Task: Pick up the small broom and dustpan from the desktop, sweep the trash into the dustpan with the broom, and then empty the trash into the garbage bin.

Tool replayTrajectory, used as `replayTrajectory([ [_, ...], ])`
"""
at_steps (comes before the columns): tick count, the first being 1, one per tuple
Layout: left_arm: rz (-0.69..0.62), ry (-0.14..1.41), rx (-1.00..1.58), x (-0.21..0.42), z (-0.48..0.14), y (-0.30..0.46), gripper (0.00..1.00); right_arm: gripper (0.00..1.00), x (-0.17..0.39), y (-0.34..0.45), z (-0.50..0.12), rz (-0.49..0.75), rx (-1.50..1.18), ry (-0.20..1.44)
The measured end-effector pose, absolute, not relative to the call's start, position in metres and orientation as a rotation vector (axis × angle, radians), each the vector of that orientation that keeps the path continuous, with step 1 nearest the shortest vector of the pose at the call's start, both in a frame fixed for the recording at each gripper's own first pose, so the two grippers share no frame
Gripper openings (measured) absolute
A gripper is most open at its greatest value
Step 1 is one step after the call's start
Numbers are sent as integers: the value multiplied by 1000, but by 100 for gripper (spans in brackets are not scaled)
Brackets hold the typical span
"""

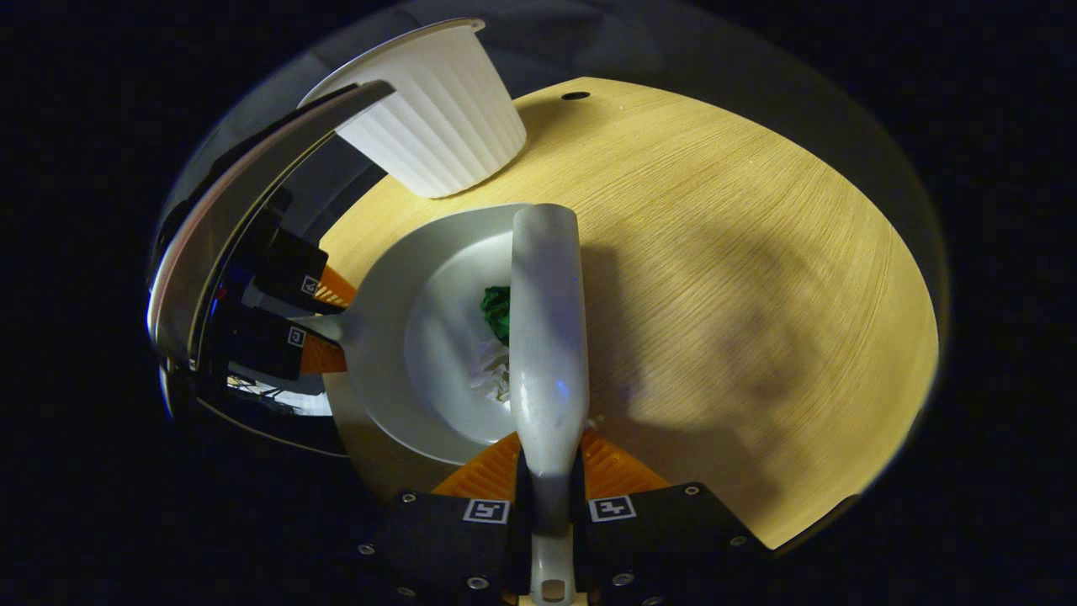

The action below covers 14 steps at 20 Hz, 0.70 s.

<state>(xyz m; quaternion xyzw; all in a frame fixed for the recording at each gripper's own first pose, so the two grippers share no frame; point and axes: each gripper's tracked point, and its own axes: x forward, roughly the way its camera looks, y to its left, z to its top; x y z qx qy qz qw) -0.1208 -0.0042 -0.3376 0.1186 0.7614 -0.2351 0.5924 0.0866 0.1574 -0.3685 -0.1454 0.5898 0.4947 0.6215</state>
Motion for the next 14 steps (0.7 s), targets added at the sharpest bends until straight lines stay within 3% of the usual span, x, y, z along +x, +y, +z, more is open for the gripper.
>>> replayTrajectory([
  [4,-527,1760,239,-119,-338,-3,28,20,96,155,-377,1155,-311,1367],
  [14,-422,1657,125,-145,-342,-10,28,20,145,89,-362,662,-105,1338],
])
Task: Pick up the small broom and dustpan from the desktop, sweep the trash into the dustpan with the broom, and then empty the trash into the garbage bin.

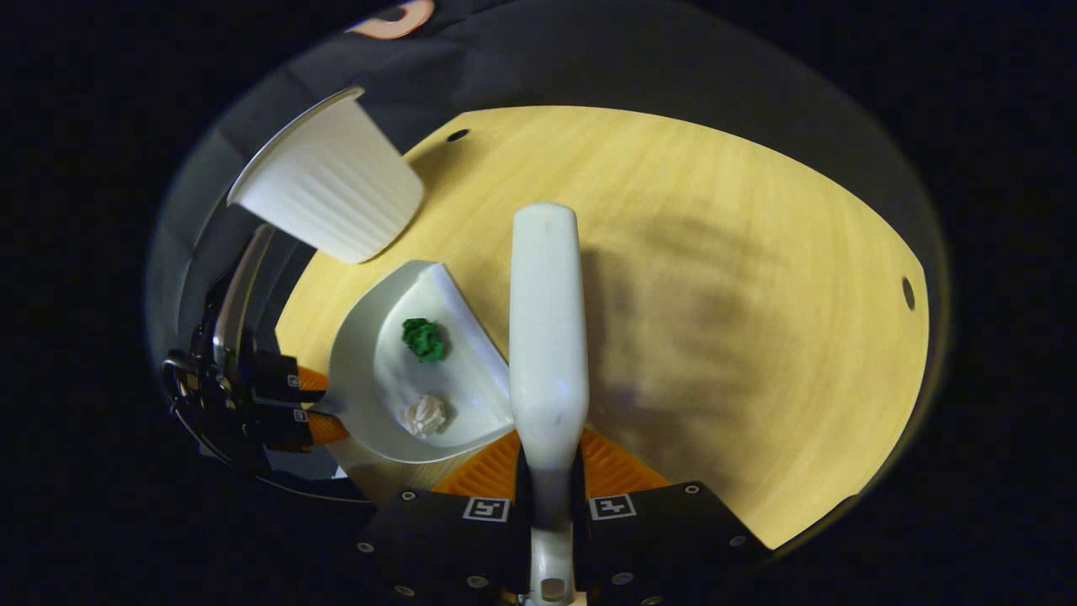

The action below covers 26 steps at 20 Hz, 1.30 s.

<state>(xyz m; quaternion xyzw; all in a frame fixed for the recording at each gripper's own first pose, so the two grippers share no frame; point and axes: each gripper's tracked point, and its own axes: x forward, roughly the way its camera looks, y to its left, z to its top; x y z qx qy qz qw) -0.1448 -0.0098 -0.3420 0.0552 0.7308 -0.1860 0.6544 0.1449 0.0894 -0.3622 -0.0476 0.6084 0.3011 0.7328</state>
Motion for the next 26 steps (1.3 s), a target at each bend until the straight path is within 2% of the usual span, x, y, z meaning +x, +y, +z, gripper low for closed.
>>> replayTrajectory([
  [3,-382,1605,110,-136,-333,-11,28,19,128,65,-369,533,-102,1349],
  [7,-363,1545,89,-140,-316,-11,28,19,71,51,-385,427,-79,1412],
  [15,-336,1428,39,-141,-284,-4,28,20,17,68,-391,380,-84,1443],
  [22,-322,1347,20,-130,-255,6,28,20,16,69,-393,322,-136,1441],
  [26,-315,1319,78,-120,-200,20,28,20,14,68,-394,306,-147,1439],
])
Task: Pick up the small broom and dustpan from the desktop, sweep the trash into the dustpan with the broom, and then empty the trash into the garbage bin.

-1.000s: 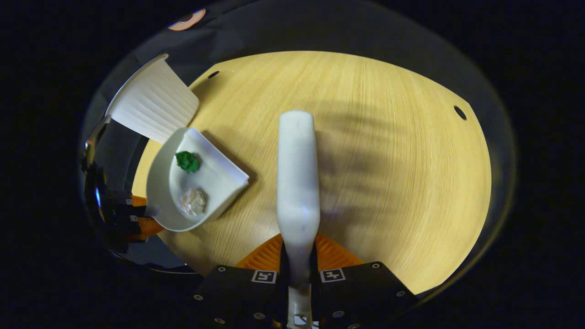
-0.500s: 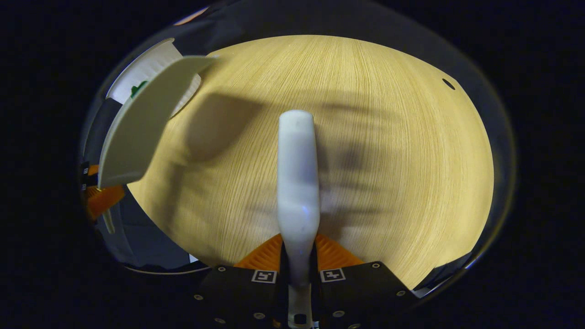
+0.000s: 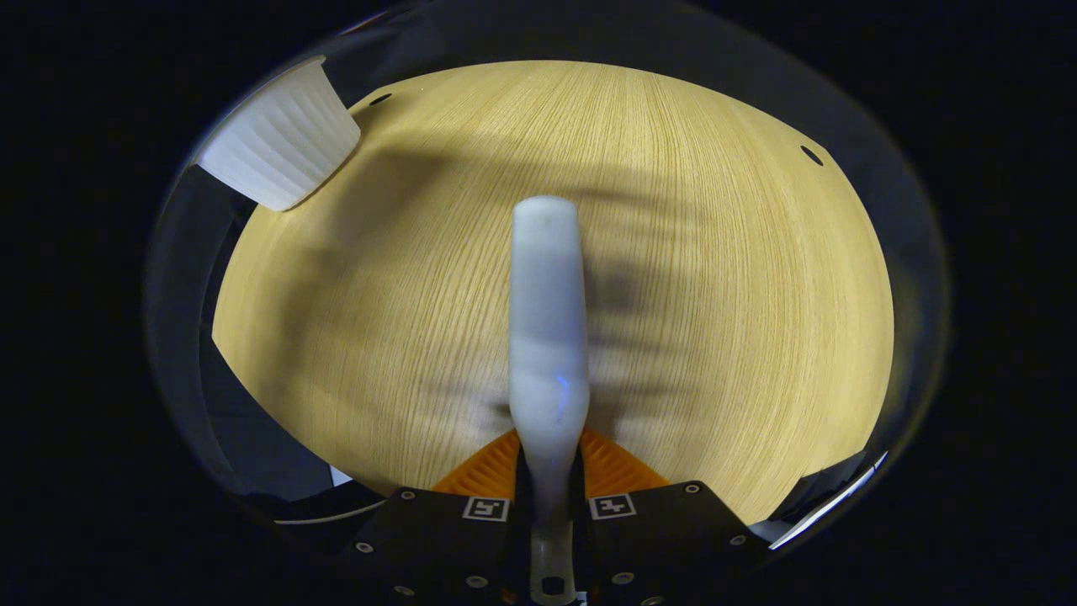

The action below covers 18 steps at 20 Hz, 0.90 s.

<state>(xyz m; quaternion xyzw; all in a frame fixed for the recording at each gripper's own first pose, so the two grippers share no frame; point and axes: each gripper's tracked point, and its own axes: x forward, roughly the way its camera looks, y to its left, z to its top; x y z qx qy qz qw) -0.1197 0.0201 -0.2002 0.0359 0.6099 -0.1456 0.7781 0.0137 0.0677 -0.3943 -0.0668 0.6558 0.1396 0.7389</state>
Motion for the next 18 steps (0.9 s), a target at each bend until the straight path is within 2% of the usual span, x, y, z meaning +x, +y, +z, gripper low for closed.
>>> replayTrajectory([
  [6,-269,1311,77,-90,-150,63,28,21,17,68,-400,320,-160,1435],
  [12,-115,1301,69,-59,-134,147,27,25,14,67,-399,325,-116,1437],
  [15,-35,1325,75,-49,-147,198,28,33,13,66,-400,326,-105,1438],
  [16,-6,1335,80,-47,-152,214,27,44,15,66,-400,327,-101,1437],
  [17,10,1344,94,-43,-155,226,27,34,15,66,-401,326,-99,1436],
  [18,29,1355,102,-41,-158,238,27,35,16,66,-402,325,-96,1435],
])
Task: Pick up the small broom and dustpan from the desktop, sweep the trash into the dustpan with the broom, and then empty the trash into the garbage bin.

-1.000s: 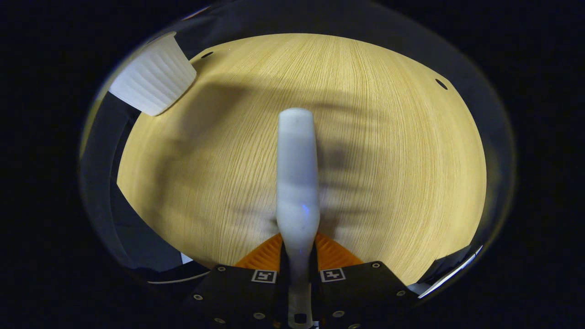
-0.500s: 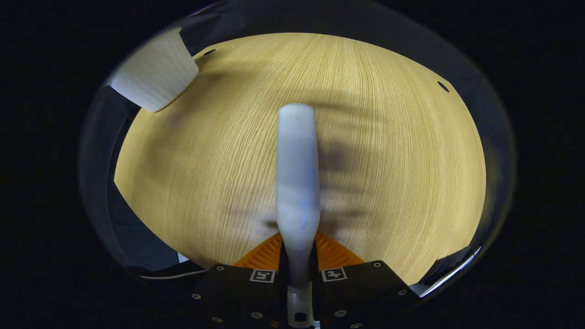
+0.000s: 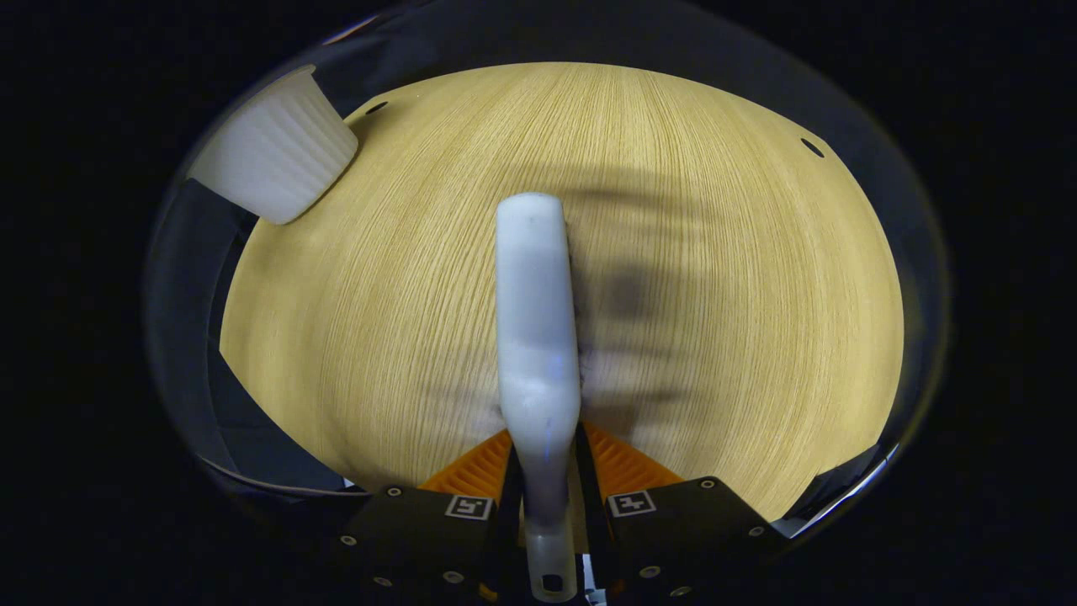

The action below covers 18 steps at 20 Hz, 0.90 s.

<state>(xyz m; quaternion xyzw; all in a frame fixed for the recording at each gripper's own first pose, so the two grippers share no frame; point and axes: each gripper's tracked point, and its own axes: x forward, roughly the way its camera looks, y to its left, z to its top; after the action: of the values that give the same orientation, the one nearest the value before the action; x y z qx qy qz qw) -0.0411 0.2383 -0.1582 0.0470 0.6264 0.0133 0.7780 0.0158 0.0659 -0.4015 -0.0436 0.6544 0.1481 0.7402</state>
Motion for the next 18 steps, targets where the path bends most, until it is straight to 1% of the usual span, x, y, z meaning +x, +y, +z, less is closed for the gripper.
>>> replayTrajectory([
  [6,39,1393,266,-18,-173,283,28,36,15,66,-402,320,-68,1444],
  [13,50,1420,590,14,-177,334,27,36,17,67,-402,311,-36,1447],
  [15,44,1420,691,27,-176,337,27,36,18,69,-402,312,-27,1447],
  [16,41,1423,744,19,-167,336,27,36,19,69,-402,313,-25,1445],
  [18,32,1421,834,26,-163,340,27,36,19,70,-402,313,-16,1444],
])
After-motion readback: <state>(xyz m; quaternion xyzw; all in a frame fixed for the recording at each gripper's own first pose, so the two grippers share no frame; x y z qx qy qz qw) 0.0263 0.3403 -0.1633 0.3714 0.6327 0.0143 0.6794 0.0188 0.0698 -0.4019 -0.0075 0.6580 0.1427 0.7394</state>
